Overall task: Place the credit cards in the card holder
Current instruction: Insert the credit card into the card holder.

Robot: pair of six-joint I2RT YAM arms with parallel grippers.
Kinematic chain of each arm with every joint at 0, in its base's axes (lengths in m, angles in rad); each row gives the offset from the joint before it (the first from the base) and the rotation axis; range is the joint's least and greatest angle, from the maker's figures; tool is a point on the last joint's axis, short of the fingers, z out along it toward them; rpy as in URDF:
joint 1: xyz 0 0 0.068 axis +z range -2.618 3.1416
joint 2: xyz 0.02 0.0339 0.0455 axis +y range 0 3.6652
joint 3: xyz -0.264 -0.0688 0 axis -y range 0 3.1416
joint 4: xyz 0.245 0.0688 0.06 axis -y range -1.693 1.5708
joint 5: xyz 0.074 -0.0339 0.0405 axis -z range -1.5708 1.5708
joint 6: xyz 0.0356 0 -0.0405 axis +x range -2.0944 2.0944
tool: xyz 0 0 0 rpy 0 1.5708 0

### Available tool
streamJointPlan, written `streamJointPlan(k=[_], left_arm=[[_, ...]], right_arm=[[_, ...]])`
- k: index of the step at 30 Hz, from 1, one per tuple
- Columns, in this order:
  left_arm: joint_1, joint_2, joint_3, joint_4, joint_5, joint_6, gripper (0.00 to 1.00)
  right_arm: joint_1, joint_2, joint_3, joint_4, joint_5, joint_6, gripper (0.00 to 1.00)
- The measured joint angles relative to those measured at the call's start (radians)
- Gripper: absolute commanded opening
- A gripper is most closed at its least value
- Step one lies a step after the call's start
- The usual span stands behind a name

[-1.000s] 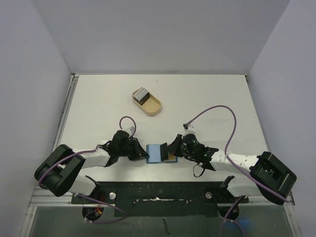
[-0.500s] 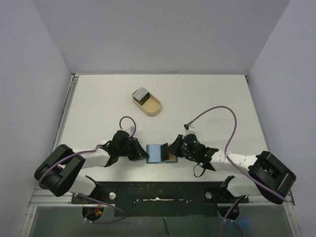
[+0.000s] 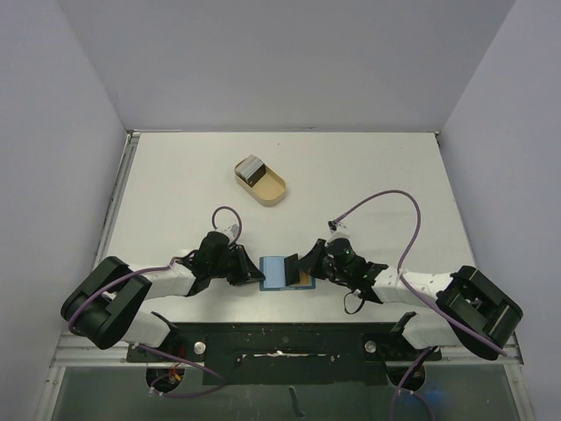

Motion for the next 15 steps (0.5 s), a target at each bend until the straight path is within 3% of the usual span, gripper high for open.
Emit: streamJointPlan(k=[10,15], left_arm=[[-0.001,0.000,0.000,0.000,-0.001,0.000,0.08],[-0.001,0.000,0.000,0.000,-0.002,0.000,0.08]], right_arm=[[-0.010,0.030,-0.023,0.060,-0.029,0.020,0.00],[-0.013,0.043,-0.023,0.073,-0.039,0.024,0.05]])
